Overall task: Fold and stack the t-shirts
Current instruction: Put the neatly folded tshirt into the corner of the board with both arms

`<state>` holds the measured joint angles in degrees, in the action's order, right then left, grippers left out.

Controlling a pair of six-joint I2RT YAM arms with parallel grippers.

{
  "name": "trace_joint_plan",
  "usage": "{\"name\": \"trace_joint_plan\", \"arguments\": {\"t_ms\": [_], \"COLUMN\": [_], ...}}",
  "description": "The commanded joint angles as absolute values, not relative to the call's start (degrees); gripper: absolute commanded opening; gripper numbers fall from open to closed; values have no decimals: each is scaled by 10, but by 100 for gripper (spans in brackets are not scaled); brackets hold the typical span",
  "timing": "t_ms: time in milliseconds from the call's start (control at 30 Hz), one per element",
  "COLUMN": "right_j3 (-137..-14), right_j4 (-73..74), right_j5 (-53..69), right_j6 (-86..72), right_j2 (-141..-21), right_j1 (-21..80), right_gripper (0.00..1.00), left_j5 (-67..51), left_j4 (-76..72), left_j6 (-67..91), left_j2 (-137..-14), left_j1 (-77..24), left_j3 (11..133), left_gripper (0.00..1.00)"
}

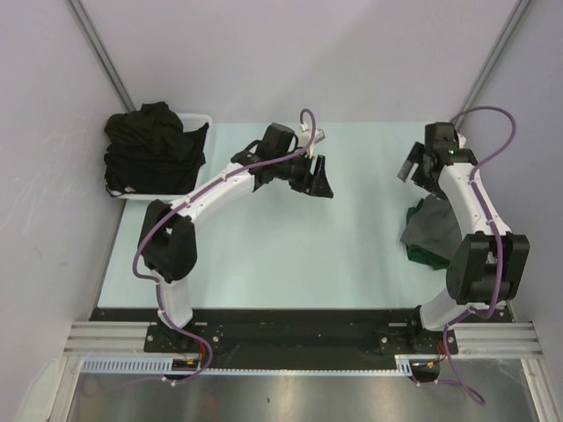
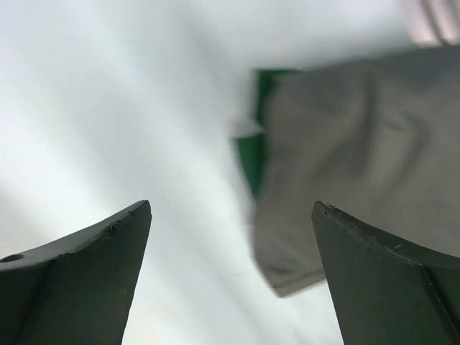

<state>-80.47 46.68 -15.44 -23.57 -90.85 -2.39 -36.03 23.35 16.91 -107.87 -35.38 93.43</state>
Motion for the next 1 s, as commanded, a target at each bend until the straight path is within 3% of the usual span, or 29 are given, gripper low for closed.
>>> {"name": "trace_joint_plan", "arguments": {"t_ms": [0,400,767,967], "right_j3": [-850,-891,-905,-901], "right_j4": [351,258,269,270], "right_j5": [-103,-87,-57,-75], "right_j6": [-224,-119,-109,-111], "right_j2": [-869,-923,-940,-961], "right_j1": [34,156,203,237], "right_gripper": [100,100,100,100], "left_j5": [-295,-183,135,145], "left_j4": [262,291,353,361], "left_j6": [136,127,151,199], "left_j2": [-1034,-998,-978,-970], "left_j1": [-340,-308,-284,-251], "left_j3": [933,942,996,990], "left_gripper": [65,64,66,66]}}
